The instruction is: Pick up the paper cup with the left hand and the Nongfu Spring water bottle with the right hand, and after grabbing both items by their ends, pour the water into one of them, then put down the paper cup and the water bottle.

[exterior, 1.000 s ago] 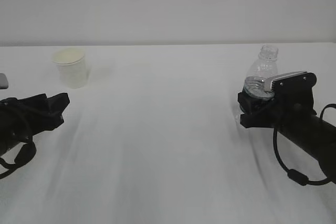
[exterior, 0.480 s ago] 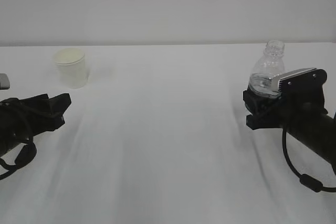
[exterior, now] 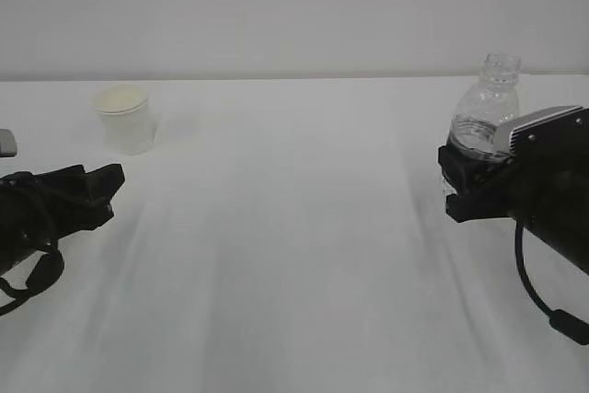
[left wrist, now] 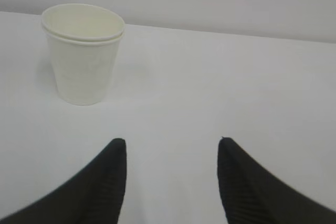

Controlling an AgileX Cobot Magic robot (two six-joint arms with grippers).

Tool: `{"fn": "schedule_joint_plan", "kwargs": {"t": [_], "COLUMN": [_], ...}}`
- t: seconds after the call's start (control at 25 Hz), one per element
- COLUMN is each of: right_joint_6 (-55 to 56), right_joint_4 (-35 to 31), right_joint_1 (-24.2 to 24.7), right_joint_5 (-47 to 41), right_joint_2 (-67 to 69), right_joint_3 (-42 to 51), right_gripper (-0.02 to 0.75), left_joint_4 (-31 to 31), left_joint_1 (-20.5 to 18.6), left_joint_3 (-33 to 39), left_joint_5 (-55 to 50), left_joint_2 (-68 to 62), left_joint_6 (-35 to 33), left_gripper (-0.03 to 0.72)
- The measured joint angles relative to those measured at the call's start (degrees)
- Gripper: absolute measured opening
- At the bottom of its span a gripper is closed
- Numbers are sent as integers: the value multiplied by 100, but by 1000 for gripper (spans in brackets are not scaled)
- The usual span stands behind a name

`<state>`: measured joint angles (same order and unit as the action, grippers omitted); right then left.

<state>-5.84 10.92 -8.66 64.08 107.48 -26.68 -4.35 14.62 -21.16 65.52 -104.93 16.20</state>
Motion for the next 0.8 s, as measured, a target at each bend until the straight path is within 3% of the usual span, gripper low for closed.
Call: {"fn": "schedule_joint_plan", "kwargs": {"t": [0.16, 0.48, 0.8], "right_joint_6": [0, 0, -8], "right_joint_4": [-9, 66, 75], "right_joint_1": [0, 0, 0], "right_joint_5": [0, -12, -12], "right_joint_2": [-136, -146, -146], "right_joint_3": [72, 107, 107], "right_gripper": [428, 428, 428], "left_joint_4": [65, 435, 393], "left_joint_1": [0, 0, 0], "left_joint_3": [0, -142, -853], "left_joint_5": [0, 0, 4], "left_joint_2": [0, -13, -593], "left_joint_6": [0, -213, -583], "left_gripper": [419, 599, 625]}}
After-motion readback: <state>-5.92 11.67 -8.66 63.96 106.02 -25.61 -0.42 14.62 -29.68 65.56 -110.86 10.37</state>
